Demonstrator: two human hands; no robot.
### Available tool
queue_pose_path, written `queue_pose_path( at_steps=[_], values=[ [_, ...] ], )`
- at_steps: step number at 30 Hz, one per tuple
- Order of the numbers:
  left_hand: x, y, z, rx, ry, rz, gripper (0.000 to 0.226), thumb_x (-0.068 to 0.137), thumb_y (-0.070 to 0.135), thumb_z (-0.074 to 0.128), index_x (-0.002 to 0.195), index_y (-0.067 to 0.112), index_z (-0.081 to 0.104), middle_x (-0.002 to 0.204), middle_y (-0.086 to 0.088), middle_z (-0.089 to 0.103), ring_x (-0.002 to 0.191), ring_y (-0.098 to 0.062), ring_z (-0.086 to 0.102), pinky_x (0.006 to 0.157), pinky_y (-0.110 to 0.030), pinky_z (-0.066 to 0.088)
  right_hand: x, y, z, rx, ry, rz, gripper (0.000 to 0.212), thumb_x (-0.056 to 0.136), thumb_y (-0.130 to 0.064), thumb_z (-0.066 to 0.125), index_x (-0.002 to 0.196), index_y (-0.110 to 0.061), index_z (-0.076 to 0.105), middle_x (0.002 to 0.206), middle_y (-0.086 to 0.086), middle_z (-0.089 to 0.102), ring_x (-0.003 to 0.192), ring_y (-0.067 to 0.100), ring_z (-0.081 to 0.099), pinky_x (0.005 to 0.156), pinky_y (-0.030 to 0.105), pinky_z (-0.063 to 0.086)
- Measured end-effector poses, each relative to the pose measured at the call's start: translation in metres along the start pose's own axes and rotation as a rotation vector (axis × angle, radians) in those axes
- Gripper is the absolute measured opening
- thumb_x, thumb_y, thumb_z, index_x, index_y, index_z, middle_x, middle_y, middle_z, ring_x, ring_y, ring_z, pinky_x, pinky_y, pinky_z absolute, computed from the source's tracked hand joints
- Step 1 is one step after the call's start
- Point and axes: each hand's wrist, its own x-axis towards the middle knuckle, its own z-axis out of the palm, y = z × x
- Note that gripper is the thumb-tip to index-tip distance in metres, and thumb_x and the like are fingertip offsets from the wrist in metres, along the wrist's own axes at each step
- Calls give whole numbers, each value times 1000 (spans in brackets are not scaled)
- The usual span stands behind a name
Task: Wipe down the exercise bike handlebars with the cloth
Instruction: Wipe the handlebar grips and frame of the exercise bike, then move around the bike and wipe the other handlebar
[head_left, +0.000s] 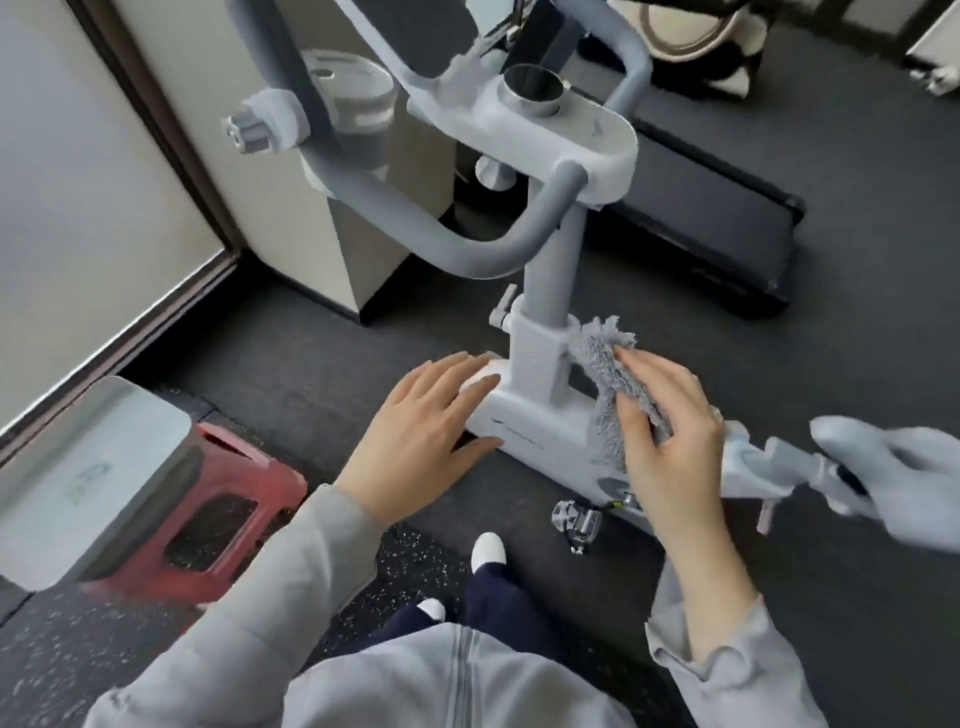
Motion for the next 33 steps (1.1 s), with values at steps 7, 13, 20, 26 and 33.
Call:
queue_pose_path(
  at_steps=[7, 13, 20, 26, 33],
  values=[
    [-57, 3, 78, 44, -548, -9, 69, 90, 54, 42, 146, 19, 22, 156, 2, 21, 145, -17, 14, 118, -38, 13, -115, -5, -22, -68, 72, 245, 37, 85, 8, 59, 119, -7, 62, 116, 6, 61, 113, 24, 56, 102, 28, 41],
    [-93, 5, 121, 126, -888, 8, 68, 92, 54, 39, 147, 21, 19, 156, 2, 19, 145, -18, 12, 119, -38, 16, -185, -14, -47, -85, 160, 409, 38, 85, 7, 59, 119, -9, 63, 117, 4, 61, 114, 17, 56, 103, 19, 40],
    [-111, 39, 139, 168, -937, 48, 65, 92, 53, 39, 147, 22, 21, 156, 2, 20, 144, -17, 15, 118, -37, 16, -255, -6, -83, -95, 298, 535, 39, 84, 8, 60, 118, -10, 63, 113, -3, 60, 110, 13, 57, 99, 11, 38],
    [-124, 102, 158, 230, -1014, 73, 65, 93, 53, 37, 146, 20, 21, 156, 1, 20, 144, -18, 15, 117, -39, 18, -323, 10, -142, -137, 387, 580, 38, 83, 7, 60, 118, -10, 64, 112, -13, 56, 109, 15, 58, 99, 12, 39],
    [-163, 223, 196, 253, -1077, 216, 62, 93, 53, 38, 145, 22, 26, 156, 3, 21, 143, -18, 18, 115, -39, 21, -427, 33, -228, -167, 519, 697, 38, 83, 6, 60, 117, -10, 64, 114, -3, 60, 109, 13, 57, 99, 11, 38]
  ],
)
